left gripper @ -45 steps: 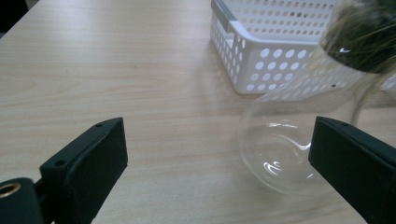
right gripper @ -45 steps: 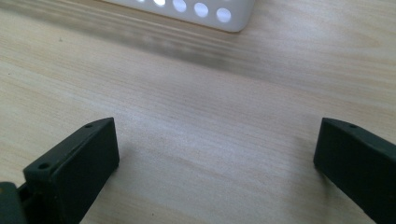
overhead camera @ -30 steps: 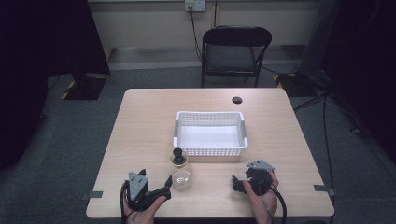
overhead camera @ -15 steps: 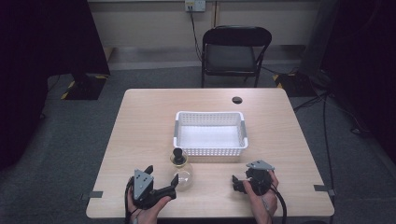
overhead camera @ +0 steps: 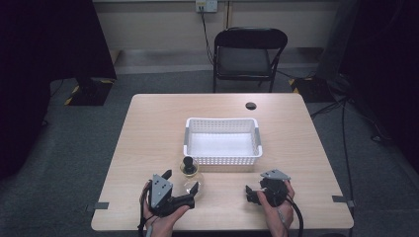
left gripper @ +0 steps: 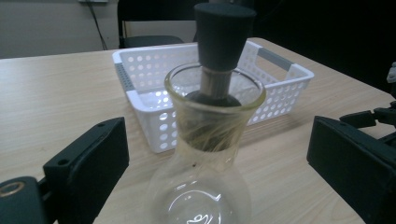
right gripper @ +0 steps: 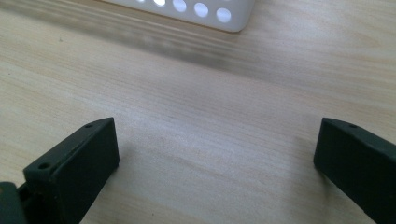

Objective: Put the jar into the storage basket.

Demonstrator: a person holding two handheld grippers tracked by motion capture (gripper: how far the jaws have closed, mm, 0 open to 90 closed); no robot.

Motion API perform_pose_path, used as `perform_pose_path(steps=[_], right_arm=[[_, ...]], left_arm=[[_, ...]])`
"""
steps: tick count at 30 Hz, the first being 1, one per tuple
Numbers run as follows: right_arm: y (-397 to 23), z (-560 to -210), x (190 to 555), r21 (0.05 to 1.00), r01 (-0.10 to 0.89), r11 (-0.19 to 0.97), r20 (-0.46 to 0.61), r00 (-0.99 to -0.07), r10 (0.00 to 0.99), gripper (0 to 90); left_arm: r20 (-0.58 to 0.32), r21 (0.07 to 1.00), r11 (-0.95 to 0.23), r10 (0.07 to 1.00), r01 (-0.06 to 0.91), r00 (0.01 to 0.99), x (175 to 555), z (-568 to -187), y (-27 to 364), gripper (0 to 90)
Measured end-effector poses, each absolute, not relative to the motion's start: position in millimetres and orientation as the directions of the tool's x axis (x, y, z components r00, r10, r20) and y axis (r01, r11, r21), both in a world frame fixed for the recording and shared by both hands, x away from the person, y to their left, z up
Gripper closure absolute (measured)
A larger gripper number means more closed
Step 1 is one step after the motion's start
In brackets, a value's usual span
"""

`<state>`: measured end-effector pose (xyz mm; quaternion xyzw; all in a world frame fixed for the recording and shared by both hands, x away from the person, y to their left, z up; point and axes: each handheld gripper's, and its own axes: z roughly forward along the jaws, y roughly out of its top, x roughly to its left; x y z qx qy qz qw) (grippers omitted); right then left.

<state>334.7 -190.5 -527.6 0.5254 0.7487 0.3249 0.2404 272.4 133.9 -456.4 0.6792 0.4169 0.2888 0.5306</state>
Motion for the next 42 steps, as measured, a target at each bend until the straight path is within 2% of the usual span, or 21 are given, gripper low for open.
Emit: perform_pose_path(steps=[5, 11, 18, 19, 27, 28, 42], right_arm=[[-190.5, -527.6, 334.7, 0.739, 0.631, 0.237, -0.018, -0.332, 0.943, 0.0], [-190.5, -527.6, 334.6, 0.739, 0.631, 0.237, -0.018, -0.332, 0.943, 0.0], [-190.5, -527.6, 334.6, 0.739, 0.631, 0.237, -0.018, -0.332, 0.943, 0.0], [-190.4, -527.6, 334.6, 0.739, 0.631, 0.236, -0.018, -0.332, 0.943, 0.0], [-190.5, -527.6, 334.6, 0.739, 0.631, 0.237, -0.018, -0.332, 0.943, 0.0], [-190.4, -527.6, 334.7, 0.739, 0.631, 0.236, -0.018, -0.332, 0.943, 0.0], [-190.5, -527.6, 334.7, 0.739, 0.631, 0.237, -0.018, -0.332, 0.943, 0.0]], left_arm=[[-0.045, 0.963, -0.092, 0.87, 0.253, 0.492, 282.1, -457.0, 129.1, 11.7], [-0.043, 0.96, -0.107, 0.857, 0.259, 0.513, 294.6, -461.3, 123.5, 14.6], [-0.041, 0.962, -0.107, 0.854, 0.253, 0.518, 303.5, -468.0, 125.8, 26.8], [-0.035, 0.961, -0.114, 0.854, 0.253, 0.519, 303.8, -468.1, 125.7, 31.2], [-0.044, 0.959, -0.112, 0.849, 0.261, 0.526, 307.4, -470.8, 127.2, 41.2], [-0.043, 0.961, -0.113, 0.844, 0.254, 0.535, 307.7, -470.8, 126.9, 45.4], [-0.02, 0.961, -0.129, 0.848, 0.243, 0.53, 308.5, -470.6, 126.8, 47.8]])
